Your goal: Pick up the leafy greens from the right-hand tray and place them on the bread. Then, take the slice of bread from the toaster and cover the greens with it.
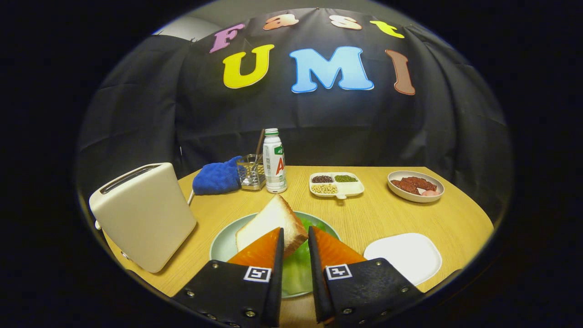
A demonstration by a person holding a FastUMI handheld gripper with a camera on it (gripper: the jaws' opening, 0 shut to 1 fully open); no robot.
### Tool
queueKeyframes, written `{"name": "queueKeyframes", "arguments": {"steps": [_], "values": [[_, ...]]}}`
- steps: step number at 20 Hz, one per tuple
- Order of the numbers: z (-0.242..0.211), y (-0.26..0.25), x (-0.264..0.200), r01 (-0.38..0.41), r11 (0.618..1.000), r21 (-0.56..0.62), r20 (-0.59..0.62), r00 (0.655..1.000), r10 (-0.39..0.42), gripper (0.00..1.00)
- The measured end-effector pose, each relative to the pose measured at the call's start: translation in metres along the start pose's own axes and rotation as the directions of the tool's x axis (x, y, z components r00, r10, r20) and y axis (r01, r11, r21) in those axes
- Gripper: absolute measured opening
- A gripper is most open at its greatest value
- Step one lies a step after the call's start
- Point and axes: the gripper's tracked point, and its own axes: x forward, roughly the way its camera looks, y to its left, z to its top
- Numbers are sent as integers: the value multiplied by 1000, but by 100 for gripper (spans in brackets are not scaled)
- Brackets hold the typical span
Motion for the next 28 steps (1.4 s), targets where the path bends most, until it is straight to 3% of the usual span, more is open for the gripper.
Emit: {"name": "queueKeyframes", "arguments": {"steps": [4, 16, 26, 28], "values": [[9, -19, -3, 39, 999, 36, 35, 999, -41, 37], [70, -70, -54, 91, 995, 48, 251, 963, -100, 37], [80, -145, -96, 158, 987, -5, 266, 952, -151, 37], [80, -159, -104, 160, 987, -22, 263, 953, -149, 46]]}}
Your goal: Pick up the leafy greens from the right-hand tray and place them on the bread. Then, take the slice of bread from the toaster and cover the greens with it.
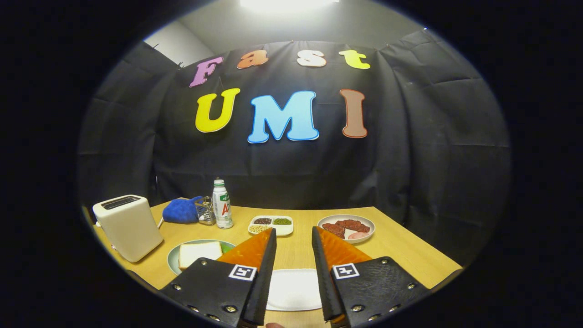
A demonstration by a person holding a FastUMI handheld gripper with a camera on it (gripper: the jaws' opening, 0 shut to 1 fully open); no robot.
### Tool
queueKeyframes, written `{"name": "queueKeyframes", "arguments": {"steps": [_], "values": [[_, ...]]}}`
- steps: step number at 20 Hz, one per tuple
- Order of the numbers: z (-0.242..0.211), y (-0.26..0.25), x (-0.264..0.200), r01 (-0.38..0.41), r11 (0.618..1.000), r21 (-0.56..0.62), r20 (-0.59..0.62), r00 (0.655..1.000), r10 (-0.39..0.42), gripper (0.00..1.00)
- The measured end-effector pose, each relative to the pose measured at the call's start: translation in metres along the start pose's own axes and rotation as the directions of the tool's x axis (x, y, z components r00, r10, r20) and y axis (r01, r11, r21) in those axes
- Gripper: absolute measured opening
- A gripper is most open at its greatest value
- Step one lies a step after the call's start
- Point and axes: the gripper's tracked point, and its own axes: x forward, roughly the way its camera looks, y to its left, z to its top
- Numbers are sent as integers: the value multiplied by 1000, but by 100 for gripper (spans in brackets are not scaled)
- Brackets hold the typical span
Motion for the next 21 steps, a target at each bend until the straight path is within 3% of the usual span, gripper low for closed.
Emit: {"name": "queueKeyframes", "arguments": {"steps": [7, 21], "values": [[2, -32, -8, -56, 998, 29, 7, 998, 56, 46], [6, -100, -19, -38, 998, 53, 53, 998, 35, 46]]}}
